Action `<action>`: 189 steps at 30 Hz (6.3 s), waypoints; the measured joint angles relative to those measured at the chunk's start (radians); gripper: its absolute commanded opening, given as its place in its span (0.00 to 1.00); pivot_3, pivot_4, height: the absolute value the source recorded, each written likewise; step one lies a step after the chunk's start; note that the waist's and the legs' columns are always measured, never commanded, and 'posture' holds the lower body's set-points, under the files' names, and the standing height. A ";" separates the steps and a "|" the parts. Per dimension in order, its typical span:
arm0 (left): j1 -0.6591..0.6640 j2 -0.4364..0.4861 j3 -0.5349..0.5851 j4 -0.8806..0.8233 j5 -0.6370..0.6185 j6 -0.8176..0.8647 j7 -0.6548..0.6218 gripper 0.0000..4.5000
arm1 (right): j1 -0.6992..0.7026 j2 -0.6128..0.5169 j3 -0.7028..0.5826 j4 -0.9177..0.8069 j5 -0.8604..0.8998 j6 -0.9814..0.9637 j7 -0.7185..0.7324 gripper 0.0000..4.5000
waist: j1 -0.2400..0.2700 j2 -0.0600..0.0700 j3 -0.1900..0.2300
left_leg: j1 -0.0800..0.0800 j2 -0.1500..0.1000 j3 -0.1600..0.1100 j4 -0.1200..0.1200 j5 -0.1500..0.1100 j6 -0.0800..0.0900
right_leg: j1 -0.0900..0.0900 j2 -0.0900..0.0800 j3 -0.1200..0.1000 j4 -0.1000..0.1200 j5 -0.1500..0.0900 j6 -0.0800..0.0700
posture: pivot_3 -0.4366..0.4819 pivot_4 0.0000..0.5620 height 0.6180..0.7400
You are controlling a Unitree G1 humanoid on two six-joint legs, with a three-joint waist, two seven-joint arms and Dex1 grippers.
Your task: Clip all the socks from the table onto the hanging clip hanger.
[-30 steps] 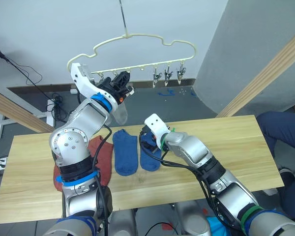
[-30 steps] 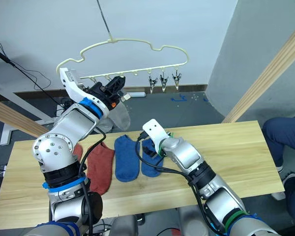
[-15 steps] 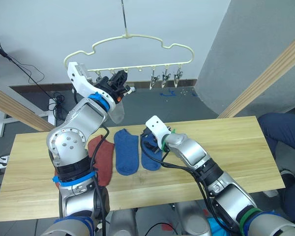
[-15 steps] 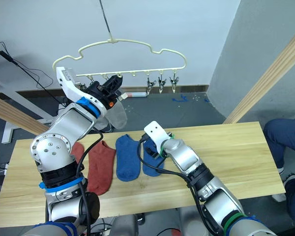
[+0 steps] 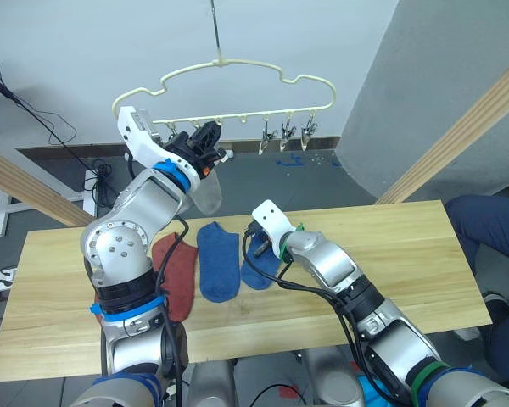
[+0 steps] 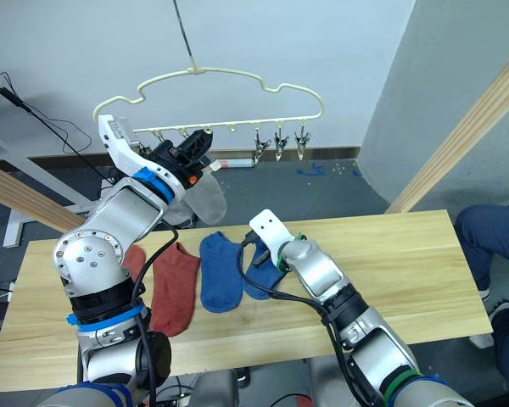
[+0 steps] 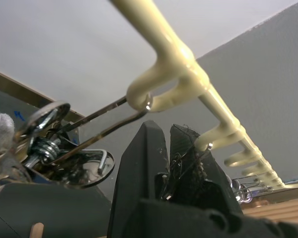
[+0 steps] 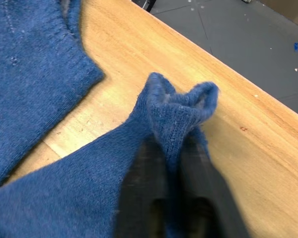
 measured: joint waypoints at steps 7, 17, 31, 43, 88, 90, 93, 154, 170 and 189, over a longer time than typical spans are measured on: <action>-0.008 0.039 0.003 0.018 -0.033 0.006 0.000 0.04 | 0.024 -0.018 -0.044 -0.116 0.032 0.025 0.064 0.01 | -0.001 0.000 0.000 | 0.000 0.000 0.000 0.000 0.000 0.000 | 0.000 0.000 0.000 0.000 0.000 0.000 | 0.24 0.64 1.00; -0.039 0.069 0.016 0.062 -0.082 0.029 0.004 0.04 | -0.089 0.039 -0.091 -0.298 0.082 0.134 0.086 0.01 | -0.001 0.000 0.000 | 0.000 0.000 -0.001 0.000 0.000 0.000 | 0.000 -0.001 -0.001 0.000 0.000 0.000 | 0.22 0.62 1.00; -0.039 0.079 -0.001 0.065 -0.085 0.028 0.001 0.04 | -0.245 0.050 -0.118 -0.298 0.103 0.149 0.086 0.01 | -0.005 0.000 0.000 | 0.000 0.000 0.000 0.000 0.000 0.000 | -0.001 -0.001 -0.001 0.001 0.000 0.000 | 0.21 0.61 1.00; -0.038 0.079 -0.006 0.065 -0.074 0.024 -0.003 0.04 | -0.292 0.047 -0.135 -0.269 0.111 0.137 0.089 0.01 | -0.005 0.000 0.000 | 0.000 0.000 0.000 0.000 0.000 0.000 | -0.001 -0.002 -0.001 0.001 0.000 0.000 | 0.20 0.61 1.00; 0.196 0.335 -0.163 -0.199 0.105 -0.021 -0.244 0.54 | -0.274 0.028 -0.151 -0.279 0.152 0.154 0.123 0.72 | -0.005 0.000 0.000 | 0.001 0.000 0.000 0.001 0.002 -0.002 | -0.004 -0.002 0.000 0.013 0.000 -0.001 | 0.29 0.59 1.00; 0.228 0.348 -0.163 -0.224 0.134 -0.039 -0.262 0.54 | -0.256 0.009 -0.151 -0.301 0.154 0.164 0.130 0.72 | -0.001 0.000 0.000 | 0.001 0.000 0.000 0.001 0.002 -0.002 | -0.004 -0.002 0.000 0.013 0.000 -0.001 | 0.30 0.59 1.00; 0.312 0.385 -0.152 -0.286 0.176 -0.073 -0.292 0.54 | -0.205 -0.028 -0.152 -0.370 0.180 0.190 0.151 0.72 | 0.001 0.000 -0.001 | 0.000 0.000 0.000 0.001 0.002 -0.002 | -0.005 -0.002 0.000 0.013 0.000 -0.001 | 0.32 0.58 1.00; 0.477 0.762 0.039 -0.295 -0.006 -0.163 -0.897 0.54 | 0.131 0.002 -0.365 -0.936 0.335 0.364 -0.283 0.68 | -0.001 -0.004 -0.008 | 0.001 0.001 0.000 0.000 0.008 -0.007 | -0.008 0.002 0.000 0.016 0.000 -0.003 | 0.24 0.60 1.00; 0.466 0.755 0.040 -0.293 -0.021 -0.158 -0.899 0.54 | -0.019 0.086 -0.377 -0.829 0.342 0.356 -0.285 0.64 | 0.000 -0.004 -0.008 | 0.000 0.001 0.000 -0.001 0.008 -0.007 | -0.009 0.002 0.000 0.016 0.000 -0.003 | 0.28 0.61 1.00; 0.450 0.770 0.050 -0.280 -0.036 -0.133 -0.899 0.54 | -0.063 0.079 -0.369 -0.688 0.319 0.297 -0.281 0.64 | 0.003 -0.003 -0.007 | 0.000 0.002 0.000 -0.001 0.008 -0.007 | -0.009 0.002 0.000 0.015 0.000 -0.003 | 0.32 0.62 1.00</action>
